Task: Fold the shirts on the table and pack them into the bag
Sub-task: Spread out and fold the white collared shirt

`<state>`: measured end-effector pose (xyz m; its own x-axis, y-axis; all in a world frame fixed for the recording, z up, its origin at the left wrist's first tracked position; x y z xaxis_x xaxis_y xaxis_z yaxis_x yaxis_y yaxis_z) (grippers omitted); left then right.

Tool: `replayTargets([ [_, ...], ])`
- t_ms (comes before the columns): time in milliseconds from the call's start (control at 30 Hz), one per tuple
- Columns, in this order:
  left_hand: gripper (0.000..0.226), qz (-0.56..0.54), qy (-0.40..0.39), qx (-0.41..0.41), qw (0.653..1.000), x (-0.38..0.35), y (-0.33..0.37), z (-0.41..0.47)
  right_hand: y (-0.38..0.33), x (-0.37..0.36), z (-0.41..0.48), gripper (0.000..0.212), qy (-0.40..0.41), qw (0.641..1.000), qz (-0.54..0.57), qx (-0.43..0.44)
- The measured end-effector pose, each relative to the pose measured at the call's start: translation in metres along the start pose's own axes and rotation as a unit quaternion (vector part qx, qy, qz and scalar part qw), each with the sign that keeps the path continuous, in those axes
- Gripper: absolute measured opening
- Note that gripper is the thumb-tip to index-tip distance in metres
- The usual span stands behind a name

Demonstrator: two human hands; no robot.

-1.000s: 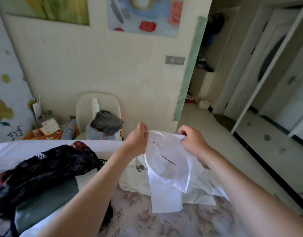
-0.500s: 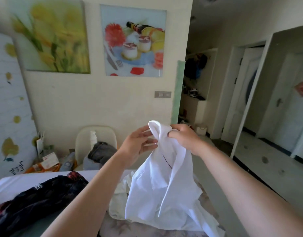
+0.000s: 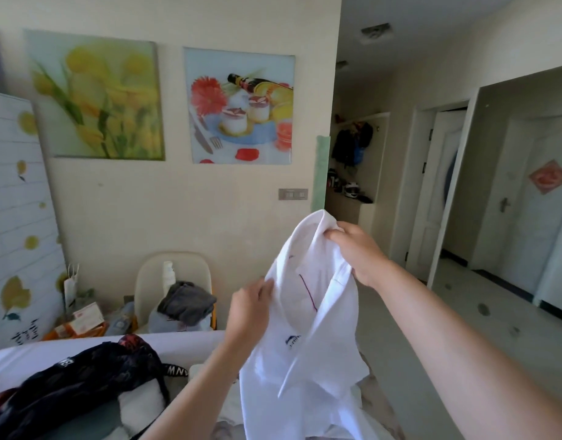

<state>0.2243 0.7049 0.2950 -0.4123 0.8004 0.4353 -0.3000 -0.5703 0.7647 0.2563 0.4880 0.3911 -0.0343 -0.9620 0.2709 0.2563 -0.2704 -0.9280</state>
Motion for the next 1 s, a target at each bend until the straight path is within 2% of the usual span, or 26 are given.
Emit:
replayTargets([
  [100, 0.028, 0.015, 0.112, -0.062, 0.992, 0.053, 0.037, 0.017, -0.017, 0.022, -0.006, 0.035, 0.066, 0.985, -0.149, 0.052],
  [133, 0.027, 0.025, 0.116, -0.071, 0.990, 0.066, 0.052, 0.024, -0.021, 0.029, -0.008, 0.036, 0.092, 0.980, -0.167, 0.056],
  [233, 0.031, 0.111, 0.039, -0.110, 0.987, 0.079, 0.099, 0.037, -0.026, 0.038, -0.015, 0.039, 0.118, 0.987, -0.107, 0.019],
  [333, 0.034, 0.124, -0.040, -0.125, 0.984, 0.088, 0.125, 0.035, -0.019, 0.035, -0.024, 0.040, 0.049, 0.996, -0.049, -0.054],
  [433, 0.028, 0.004, -0.159, -0.084, 0.984, 0.103, 0.133, 0.027, -0.011, 0.028, -0.045, 0.036, -0.088, 0.985, -0.051, -0.142],
  [500, 0.013, -0.056, -0.235, -0.053, 0.969, 0.108, 0.138, 0.017, -0.009, 0.029, -0.050, 0.039, -0.138, 0.977, -0.059, -0.152],
  [533, 0.011, -0.054, -0.258, -0.038, 0.964, 0.107, 0.137, 0.014, -0.008, 0.029, -0.051, 0.039, -0.156, 0.975, -0.050, -0.149],
  [567, 0.012, -0.026, -0.264, -0.029, 0.964, 0.105, 0.131, 0.015, -0.008, 0.028, -0.053, 0.038, -0.172, 0.973, -0.035, -0.147],
  [633, 0.009, 0.108, -0.258, -0.036, 0.959, 0.098, 0.112, 0.024, 0.000, 0.027, -0.053, 0.031, -0.192, 0.971, -0.006, -0.145],
  [700, 0.005, 0.229, -0.241, -0.055, 0.941, 0.088, 0.086, 0.029, 0.018, 0.027, -0.051, 0.026, -0.189, 0.972, -0.022, -0.140],
  [767, 0.017, 0.260, -0.228, -0.042, 0.937, 0.073, 0.050, 0.029, 0.041, 0.024, -0.046, 0.022, -0.177, 0.971, -0.110, -0.116],
  [833, 0.018, 0.287, -0.226, -0.015, 0.931, 0.054, 0.013, 0.023, 0.065, 0.019, -0.043, 0.015, -0.154, 0.963, -0.198, -0.097],
  [933, 0.019, 0.329, -0.236, -0.005, 0.914, 0.024, -0.034, 0.015, 0.112, 0.005, -0.037, 0.038, -0.130, 0.954, -0.244, -0.118],
  [1000, 0.022, 0.375, -0.236, 0.006, 0.896, 0.010, -0.061, 0.011, 0.150, -0.008, -0.029, 0.035, -0.139, 0.934, -0.290, -0.153],
])
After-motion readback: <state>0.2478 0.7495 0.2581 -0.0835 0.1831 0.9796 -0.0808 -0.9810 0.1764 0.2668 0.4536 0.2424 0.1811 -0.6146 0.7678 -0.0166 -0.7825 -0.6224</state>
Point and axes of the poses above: each hand's wrist, its own z-axis towards the middle knuckle, its own x-axis out of the back of the hand, y = z × x, the point moved 8 cm from there along z, towards the middle knuckle, and after that the axes turned 1 degree about -y, right-handed, at the moved point
